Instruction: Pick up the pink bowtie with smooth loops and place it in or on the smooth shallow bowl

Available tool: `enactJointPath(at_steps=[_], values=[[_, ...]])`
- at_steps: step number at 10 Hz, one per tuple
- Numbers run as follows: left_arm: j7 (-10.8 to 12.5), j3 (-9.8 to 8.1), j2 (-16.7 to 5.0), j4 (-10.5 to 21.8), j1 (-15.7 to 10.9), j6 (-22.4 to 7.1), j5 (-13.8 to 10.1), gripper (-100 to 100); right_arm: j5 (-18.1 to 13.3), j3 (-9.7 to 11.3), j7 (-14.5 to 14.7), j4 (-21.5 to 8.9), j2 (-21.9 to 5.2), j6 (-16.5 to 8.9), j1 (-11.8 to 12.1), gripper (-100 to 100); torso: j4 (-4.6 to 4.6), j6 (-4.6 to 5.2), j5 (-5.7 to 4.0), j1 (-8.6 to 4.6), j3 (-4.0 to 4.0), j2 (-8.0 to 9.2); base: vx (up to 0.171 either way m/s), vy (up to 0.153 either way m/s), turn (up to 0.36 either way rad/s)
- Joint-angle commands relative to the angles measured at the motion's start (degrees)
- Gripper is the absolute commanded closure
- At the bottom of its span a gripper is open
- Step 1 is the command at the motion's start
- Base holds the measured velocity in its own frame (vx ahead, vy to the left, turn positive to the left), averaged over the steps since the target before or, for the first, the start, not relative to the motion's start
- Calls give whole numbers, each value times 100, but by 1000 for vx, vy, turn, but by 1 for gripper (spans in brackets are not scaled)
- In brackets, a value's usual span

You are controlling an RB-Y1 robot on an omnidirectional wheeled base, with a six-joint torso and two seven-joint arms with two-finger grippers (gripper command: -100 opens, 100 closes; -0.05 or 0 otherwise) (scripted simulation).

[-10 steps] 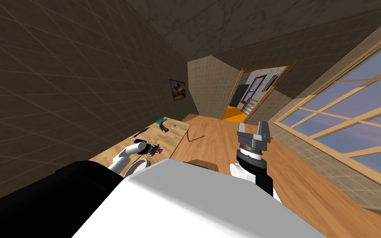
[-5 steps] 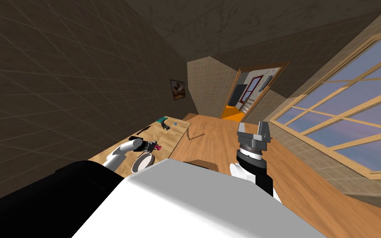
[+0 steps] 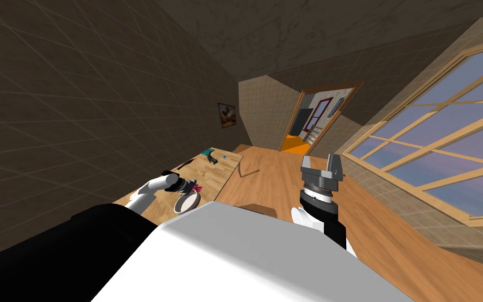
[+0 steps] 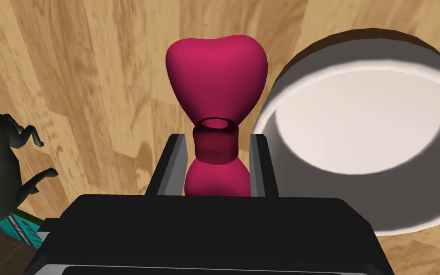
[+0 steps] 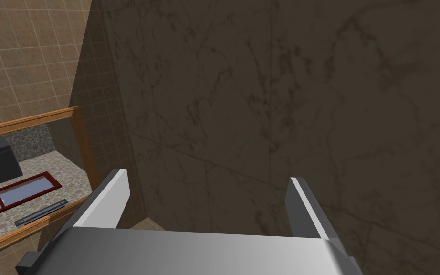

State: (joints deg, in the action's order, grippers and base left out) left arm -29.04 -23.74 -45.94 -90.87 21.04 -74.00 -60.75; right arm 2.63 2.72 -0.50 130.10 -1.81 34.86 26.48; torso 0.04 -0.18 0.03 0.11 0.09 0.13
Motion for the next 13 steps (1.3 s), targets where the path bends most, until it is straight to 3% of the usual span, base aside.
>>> enactJointPath(at_steps=[1, 7, 8, 9, 13], values=[[55, -1, -108, -55, 60, -181, 6, 100, 0, 0, 0, 0, 0, 0, 0, 0, 0, 0, 0, 0, 0, 0, -44, 41, 17], [283, 91, -513, -206, 243, -806, 129, 100, 0, 0, 0, 0, 0, 0, 0, 0, -7, -2, 1, 6, -7, -8, -36, 48, 25], [264, 88, -472, -195, 215, -736, 122, 100, 0, 0, 0, 0, 0, 0, 0, 0, -8, 0, 1, 4, -9, -11, -15, 22, 10], [274, 93, -477, -191, 222, -758, 128, -100, 0, 0, 0, 0, 0, 0, 0, 0, -8, 6, 0, -7, -13, -20, -4, 5, 1], [274, 92, -477, -191, 223, -757, 128, -100, 0, 0, 0, 0, 0, 0, 1, 0, -10, 7, -3, -19, -20, -31, 0, 0, 0]])
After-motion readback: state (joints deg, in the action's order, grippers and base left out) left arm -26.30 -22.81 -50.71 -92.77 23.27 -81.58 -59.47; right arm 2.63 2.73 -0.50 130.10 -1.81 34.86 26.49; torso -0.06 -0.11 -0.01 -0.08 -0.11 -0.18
